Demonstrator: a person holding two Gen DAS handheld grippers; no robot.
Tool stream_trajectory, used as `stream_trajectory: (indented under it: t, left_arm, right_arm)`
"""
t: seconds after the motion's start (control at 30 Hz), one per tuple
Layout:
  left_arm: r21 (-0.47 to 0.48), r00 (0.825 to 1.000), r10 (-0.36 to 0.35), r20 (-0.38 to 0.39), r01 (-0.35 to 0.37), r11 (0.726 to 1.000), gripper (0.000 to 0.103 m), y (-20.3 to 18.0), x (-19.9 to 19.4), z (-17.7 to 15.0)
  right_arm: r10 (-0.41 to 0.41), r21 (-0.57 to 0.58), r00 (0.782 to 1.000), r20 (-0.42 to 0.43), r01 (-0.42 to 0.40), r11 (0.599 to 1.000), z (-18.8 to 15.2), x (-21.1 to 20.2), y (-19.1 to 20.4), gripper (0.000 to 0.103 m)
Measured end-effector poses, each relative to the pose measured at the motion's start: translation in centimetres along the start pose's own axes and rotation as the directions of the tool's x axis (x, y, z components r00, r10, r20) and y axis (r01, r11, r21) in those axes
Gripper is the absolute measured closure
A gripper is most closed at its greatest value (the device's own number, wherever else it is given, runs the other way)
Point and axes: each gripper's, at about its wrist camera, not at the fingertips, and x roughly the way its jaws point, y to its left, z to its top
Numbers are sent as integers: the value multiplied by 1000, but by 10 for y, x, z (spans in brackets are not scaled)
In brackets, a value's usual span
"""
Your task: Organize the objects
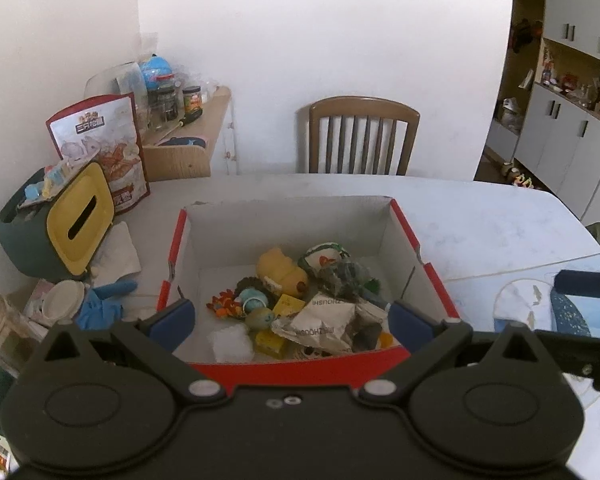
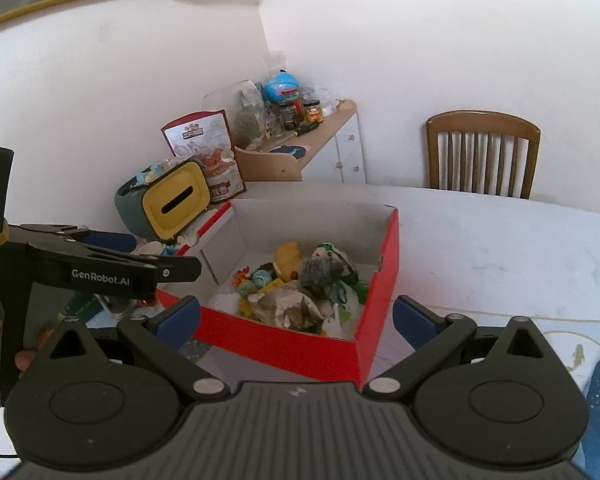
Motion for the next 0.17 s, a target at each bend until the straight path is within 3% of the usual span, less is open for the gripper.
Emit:
stream_trajectory:
  t: [0.17]
  left_arm:
    - [-13,1000,9,-17,-9,1000,0,-12,6,1]
  right_arm:
    - [-22,18,1000,-4,22,1000,-5,-7,-24,0]
